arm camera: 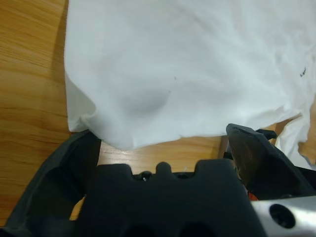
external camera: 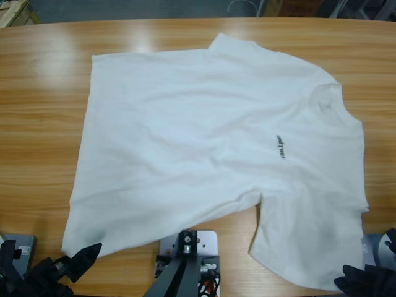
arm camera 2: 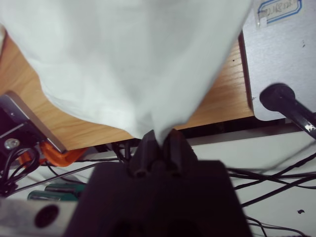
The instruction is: Fold clothes
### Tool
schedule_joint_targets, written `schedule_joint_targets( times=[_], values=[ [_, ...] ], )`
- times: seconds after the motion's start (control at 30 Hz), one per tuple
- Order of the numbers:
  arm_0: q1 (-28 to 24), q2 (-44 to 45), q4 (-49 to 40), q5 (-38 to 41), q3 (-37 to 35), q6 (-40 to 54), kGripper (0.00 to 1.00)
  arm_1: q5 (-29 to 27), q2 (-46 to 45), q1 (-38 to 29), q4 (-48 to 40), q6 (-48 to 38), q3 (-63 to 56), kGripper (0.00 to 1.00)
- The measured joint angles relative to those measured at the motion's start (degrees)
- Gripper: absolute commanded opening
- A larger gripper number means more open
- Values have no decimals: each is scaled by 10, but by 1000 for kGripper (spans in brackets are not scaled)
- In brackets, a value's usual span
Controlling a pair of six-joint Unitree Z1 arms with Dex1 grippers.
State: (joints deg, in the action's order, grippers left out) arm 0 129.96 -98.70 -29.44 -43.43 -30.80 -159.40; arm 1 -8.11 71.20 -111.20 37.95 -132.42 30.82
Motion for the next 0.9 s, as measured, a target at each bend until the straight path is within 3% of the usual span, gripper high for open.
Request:
schedule_joint_targets(
  times=[0.17, 0.23, 0.27, 0.4, 0.9],
  values=[
    [0, -12, 0, -30, 0, 0, 728, 0, 0, 0, -1, 0, 0, 0],
    [0, -16, -1, -39, 0, 0, 726, 0, 0, 0, -1, 0, 0, 0],
    [0, -16, -1, -40, 0, 0, 623, 0, 0, 0, -1, 0, 0, 0],
    [0, -16, -11, -41, 0, 0, 9, 0, 0, 0, -2, 0, 0, 0],
    [0, -15, -40, -42, -9, 0, 0, 2, 0, 0, -18, 0, -9, 0]
  ],
)
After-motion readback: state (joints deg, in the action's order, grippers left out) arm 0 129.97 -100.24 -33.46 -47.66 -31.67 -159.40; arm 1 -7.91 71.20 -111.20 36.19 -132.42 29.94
